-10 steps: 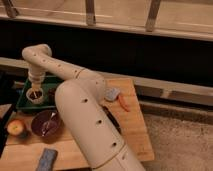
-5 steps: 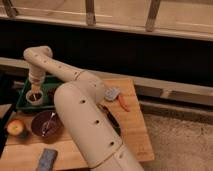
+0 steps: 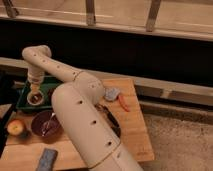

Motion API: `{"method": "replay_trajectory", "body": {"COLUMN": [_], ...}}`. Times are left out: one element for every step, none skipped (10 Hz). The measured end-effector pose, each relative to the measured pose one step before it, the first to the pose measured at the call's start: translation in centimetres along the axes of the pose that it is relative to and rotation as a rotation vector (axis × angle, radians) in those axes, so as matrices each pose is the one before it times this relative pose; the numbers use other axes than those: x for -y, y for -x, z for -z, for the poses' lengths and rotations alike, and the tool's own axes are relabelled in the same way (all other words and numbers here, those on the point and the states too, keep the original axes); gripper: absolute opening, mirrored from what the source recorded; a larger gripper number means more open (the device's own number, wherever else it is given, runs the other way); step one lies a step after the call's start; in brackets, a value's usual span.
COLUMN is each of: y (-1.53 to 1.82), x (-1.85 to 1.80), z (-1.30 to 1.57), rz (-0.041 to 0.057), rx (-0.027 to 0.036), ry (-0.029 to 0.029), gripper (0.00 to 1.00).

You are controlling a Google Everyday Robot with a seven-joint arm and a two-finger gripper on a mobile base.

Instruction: Stack cups into tray

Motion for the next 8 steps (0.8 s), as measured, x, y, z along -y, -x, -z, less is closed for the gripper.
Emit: {"method": "replay_trajectory", "body": {"y": [-0.081,0.011,-0.058,-0.191,-0.255,-0.285,-0.475,-0.685], "x": [0.061,0.134,0.225,0.208,0.368,0.27,0.375,0.459], "z": [0.123,0.319,0.598,0.612,1.529,1.342,2.004,2.037], "rz": [-0.00007,0.00196,-0.00055,-0.00523,-0.01044,-0.00914,-0.01554,-0.02109], "rx": [-0.00357,-0.00302,-0.00092,-0.00174,-0.00096,-0.00243,-0.00233,-0.00186], "ry": [-0.00061,-0.00705,-0.01261,-0.01557,-0.03426,-0.02924,-0.04417,-0.04505], "gripper": [0.61,0.61,0.61,0.61,0.61,0.61,0.61,0.61]}}
